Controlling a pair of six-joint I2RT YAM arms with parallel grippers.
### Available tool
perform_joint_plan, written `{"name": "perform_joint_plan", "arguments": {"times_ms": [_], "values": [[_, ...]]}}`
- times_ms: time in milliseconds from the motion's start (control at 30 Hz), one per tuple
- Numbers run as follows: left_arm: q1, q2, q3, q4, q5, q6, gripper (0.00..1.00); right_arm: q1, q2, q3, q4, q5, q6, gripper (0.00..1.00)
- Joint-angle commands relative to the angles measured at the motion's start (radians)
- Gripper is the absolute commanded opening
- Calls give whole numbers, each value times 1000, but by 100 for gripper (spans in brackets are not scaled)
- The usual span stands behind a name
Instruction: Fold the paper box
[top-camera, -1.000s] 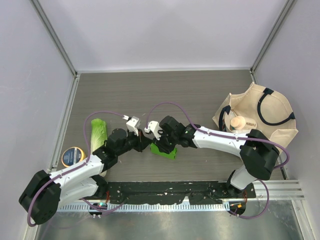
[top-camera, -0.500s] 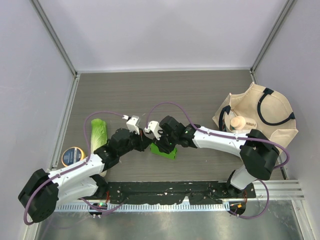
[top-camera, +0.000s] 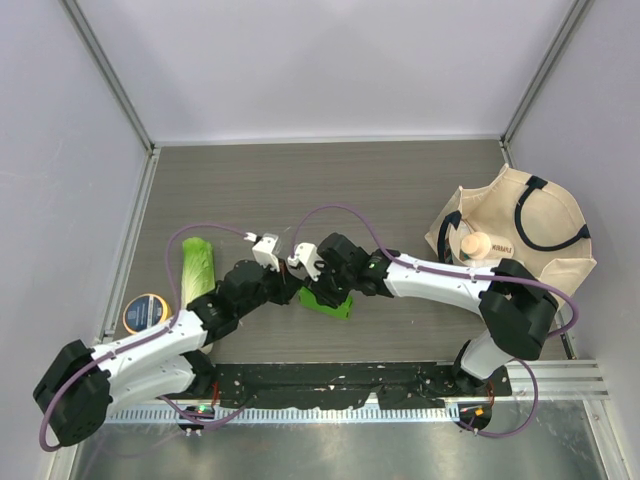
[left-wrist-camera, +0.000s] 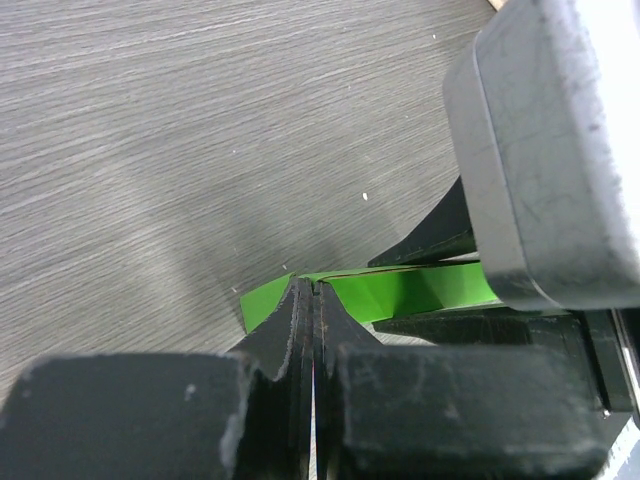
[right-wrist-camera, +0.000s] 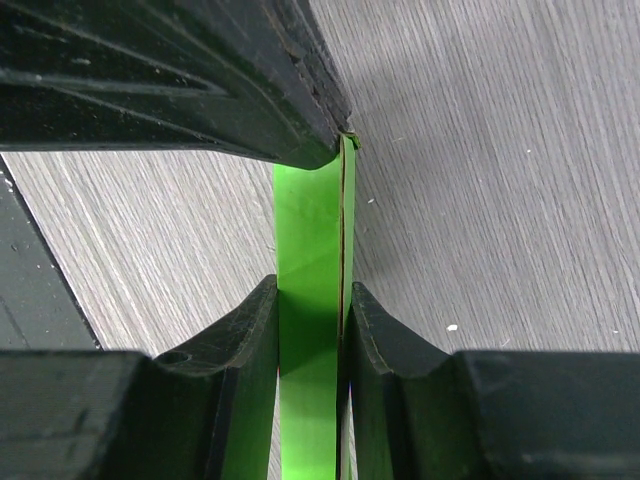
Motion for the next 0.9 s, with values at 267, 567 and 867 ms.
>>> {"name": "perform_joint_plan", "arguments": {"times_ms": [267,567,867], "values": [[-15,-48,-65,26,-50,4,0,4,-80,-18,104,56,187,56],[-21,-62,-90,38,-64,-37,0,1,-261,-114,101,34,318,70],[-22,-80,-71,9,-63,-40,0,71,-214,-136,141,162,183,73]]}}
